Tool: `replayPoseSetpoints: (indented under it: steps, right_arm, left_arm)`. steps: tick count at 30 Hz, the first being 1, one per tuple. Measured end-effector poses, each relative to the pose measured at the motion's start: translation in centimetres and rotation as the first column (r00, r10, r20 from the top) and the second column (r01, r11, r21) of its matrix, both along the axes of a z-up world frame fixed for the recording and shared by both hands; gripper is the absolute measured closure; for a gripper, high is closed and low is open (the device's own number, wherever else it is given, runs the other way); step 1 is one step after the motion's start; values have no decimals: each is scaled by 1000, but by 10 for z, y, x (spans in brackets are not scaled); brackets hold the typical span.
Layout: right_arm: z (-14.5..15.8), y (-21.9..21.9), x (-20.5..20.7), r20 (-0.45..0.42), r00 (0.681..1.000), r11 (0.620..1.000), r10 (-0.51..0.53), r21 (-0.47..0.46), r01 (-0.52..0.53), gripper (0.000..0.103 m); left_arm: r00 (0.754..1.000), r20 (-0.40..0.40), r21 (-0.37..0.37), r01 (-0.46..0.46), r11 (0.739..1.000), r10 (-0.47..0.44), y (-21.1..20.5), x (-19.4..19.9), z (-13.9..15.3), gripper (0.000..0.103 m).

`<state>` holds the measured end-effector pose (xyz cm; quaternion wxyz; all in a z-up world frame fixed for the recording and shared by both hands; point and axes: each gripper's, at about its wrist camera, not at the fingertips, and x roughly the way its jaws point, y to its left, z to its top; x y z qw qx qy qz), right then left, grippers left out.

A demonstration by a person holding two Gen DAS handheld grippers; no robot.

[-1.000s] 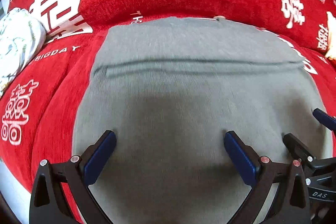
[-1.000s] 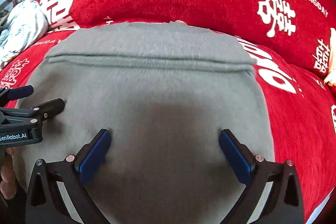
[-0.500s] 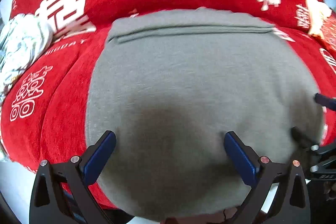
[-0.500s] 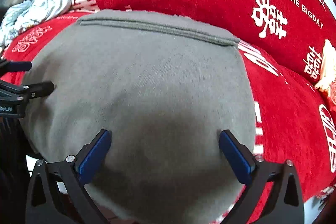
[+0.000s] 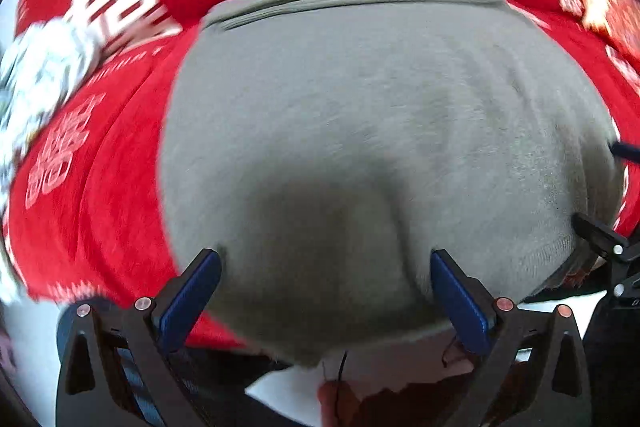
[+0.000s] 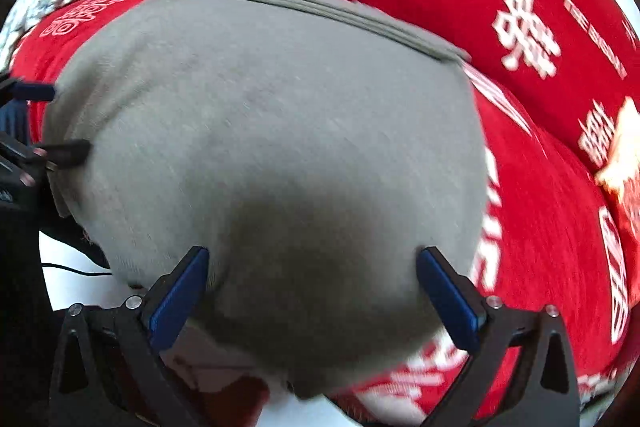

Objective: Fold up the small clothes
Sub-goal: 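Grasp the sweatshirt hem with both grippers and lift it, then fold the hem over toward the collar and open both grippers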

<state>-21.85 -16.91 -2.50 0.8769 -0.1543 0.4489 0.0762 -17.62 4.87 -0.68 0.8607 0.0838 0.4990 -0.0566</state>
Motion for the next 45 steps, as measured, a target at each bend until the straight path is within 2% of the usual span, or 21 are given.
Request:
replayPoseSetpoints:
  steps: [2,5,8,10,12,13,14,15,16,18,20,24,27,33,34,35,36,37,38,41,45]
  right_arm:
    - [7,-12,-7,8,997,997,-71,-16,71,0]
    - [7,-33,-7,-42,987,988,-157,5,157,0]
    - [-7,-47,1,-169,970,974,-175,116,196,0]
    - [-11,-39,0,-162,974,982,-161,76,175,3]
    - [-4,-30,-3,-110,985,989,-136,44,141,36]
    - [1,-26,-6,-87,990,992,-115,49,119,50]
    - [6,-25,-8,-81,992,993,-92,72,98,84]
    - [9,-25,-8,-95,992,990,-78,108,88,86]
    - [12,-28,-8,-103,992,986,-77,137,91,86]
    - [24,-36,-4,-93,993,970,-70,226,89,87]
    - [45,-47,0,-48,997,936,-60,345,73,87]
    - [81,-60,31,54,995,888,-88,456,54,87]
    - [91,-63,72,95,984,874,-153,478,89,87]
    - [63,-64,128,3,974,866,-226,459,199,80]
    - [59,-64,129,-15,974,860,-227,466,208,79]
    - [57,-67,128,-21,974,856,-227,473,210,71]
    - [55,-69,124,-24,975,851,-221,483,204,61]
    - [55,-71,119,-15,976,848,-216,493,195,41]
    - [57,-73,112,10,975,851,-221,489,188,30]
    - [59,-76,87,44,975,861,-218,479,171,30]
    - [53,-82,75,1,977,836,-213,518,182,30]
  left_arm:
    - [996,17,9,-87,996,87,18,-4,5,0]
    - [983,-70,-39,-173,984,170,40,3,-6,0]
    - [971,-201,-96,-151,984,129,40,10,-26,0]
    - [973,-214,-127,-118,985,89,33,11,-27,9]
    - [979,-192,-134,-100,986,73,29,9,-21,22]
    - [982,-177,-143,-89,986,63,29,6,-17,41]
    - [985,-164,-150,-80,985,55,29,3,-11,53]
    - [988,-148,-166,-72,983,48,31,-1,-3,85]
    - [989,-145,-202,-68,977,39,35,-2,4,87]
    - [991,-127,-292,-78,953,42,48,1,19,87]
    - [993,-102,-318,-85,944,56,53,8,31,87]
    - [994,-47,-426,-110,898,100,65,51,63,87]
    - [990,40,-405,-107,908,134,61,86,76,87]
    - [984,-88,-407,-177,896,155,62,132,48,86]
    - [984,-97,-417,-177,892,150,63,130,45,73]
    - [984,-104,-427,-178,886,148,65,128,45,42]
    - [982,-100,-432,-186,882,159,69,122,45,25]
    - [980,-70,-434,-199,879,188,74,114,49,11]
    - [976,-27,-437,-206,875,216,79,102,54,11]
    - [981,-24,-455,-184,871,194,86,84,53,11]
    - [985,-61,-466,-171,868,161,74,79,49,11]
